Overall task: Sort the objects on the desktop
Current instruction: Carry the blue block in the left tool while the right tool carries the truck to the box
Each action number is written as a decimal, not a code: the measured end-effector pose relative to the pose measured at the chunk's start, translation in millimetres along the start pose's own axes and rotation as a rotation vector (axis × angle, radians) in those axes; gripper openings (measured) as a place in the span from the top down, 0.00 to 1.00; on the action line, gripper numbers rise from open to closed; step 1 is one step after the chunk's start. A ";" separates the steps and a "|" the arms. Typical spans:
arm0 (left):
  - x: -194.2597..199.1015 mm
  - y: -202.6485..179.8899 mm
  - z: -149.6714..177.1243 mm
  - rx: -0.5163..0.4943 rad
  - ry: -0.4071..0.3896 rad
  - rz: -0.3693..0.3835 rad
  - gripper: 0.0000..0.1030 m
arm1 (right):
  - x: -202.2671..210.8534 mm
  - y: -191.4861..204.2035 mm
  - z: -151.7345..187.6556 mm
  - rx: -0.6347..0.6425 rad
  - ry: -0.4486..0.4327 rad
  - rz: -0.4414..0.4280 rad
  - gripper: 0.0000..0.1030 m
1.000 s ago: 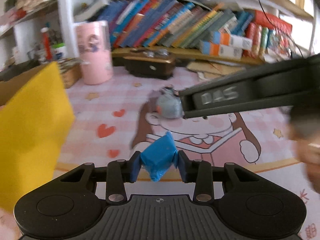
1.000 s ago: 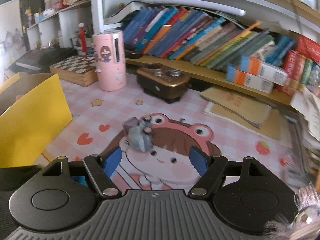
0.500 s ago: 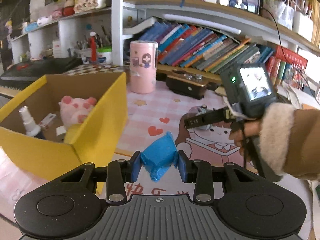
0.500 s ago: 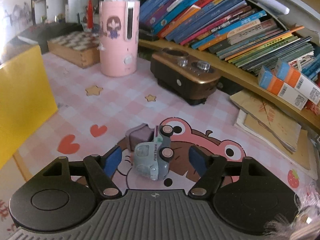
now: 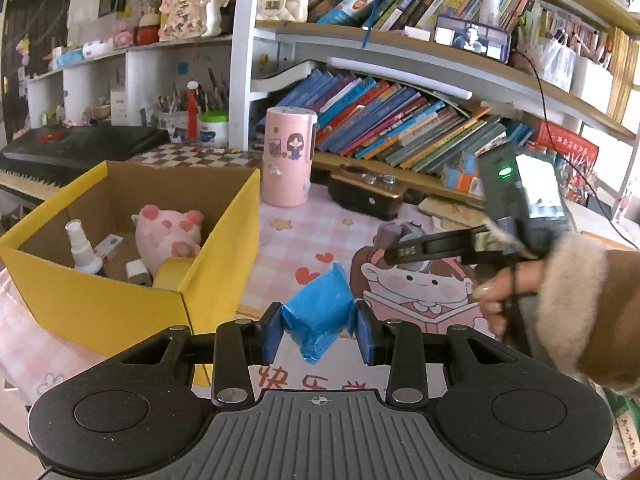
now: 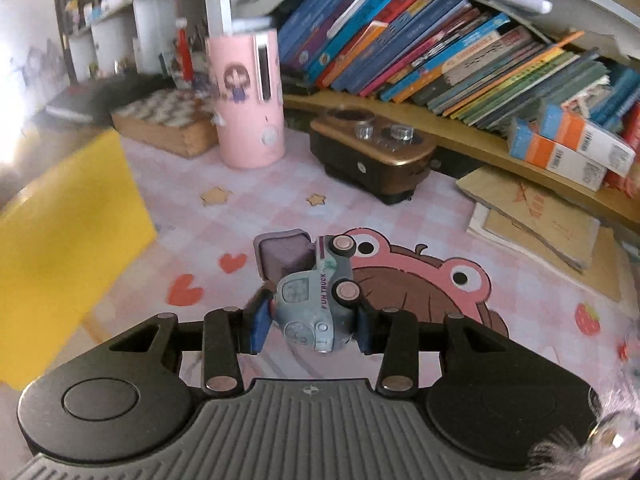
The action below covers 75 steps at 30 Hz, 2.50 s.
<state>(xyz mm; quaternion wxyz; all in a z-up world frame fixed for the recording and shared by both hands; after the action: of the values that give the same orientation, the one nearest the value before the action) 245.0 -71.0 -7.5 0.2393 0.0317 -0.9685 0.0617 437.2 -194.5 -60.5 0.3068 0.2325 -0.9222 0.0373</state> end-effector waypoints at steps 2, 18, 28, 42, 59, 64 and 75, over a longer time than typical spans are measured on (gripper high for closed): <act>6.6 2.2 0.2 0.006 -0.007 0.012 0.66 | 19.6 7.2 -0.7 -0.008 -0.013 -0.018 0.63; 65.1 62.7 8.2 0.041 -0.036 0.079 0.66 | 150.3 103.2 29.1 -0.071 -0.043 -0.110 0.63; 102.5 112.5 37.4 0.020 0.002 0.069 0.66 | 175.3 174.6 61.7 -0.049 0.003 -0.089 0.63; 156.6 161.3 73.6 0.007 0.042 0.115 0.66 | 203.8 265.0 120.5 -0.041 0.080 -0.094 0.63; 183.1 200.9 78.4 0.010 0.019 0.133 0.66 | 213.0 316.9 125.6 -0.026 0.072 -0.091 0.63; 182.6 210.7 77.3 0.028 0.016 0.118 0.66 | 208.4 324.1 121.6 -0.010 0.075 -0.101 0.63; 165.3 223.5 72.5 0.049 0.030 0.099 0.66 | 187.1 331.5 111.5 0.024 0.098 -0.122 0.63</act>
<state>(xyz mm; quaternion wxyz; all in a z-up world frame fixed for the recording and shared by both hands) 45.3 135.3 -17.2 0.2498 -0.0112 -0.9633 0.0978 94.7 0.7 -17.0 0.3506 0.2898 -0.8896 0.0410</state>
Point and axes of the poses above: each gripper's, at about its wrist camera, not at the fingertips, and x roughly against the way its jaws point, y to its left, z to its underside, the point moved 6 cm from there along -x, roughly the way its jaws point, and after that the axes turned 6 degrees about -y, right-handed, at the moved point
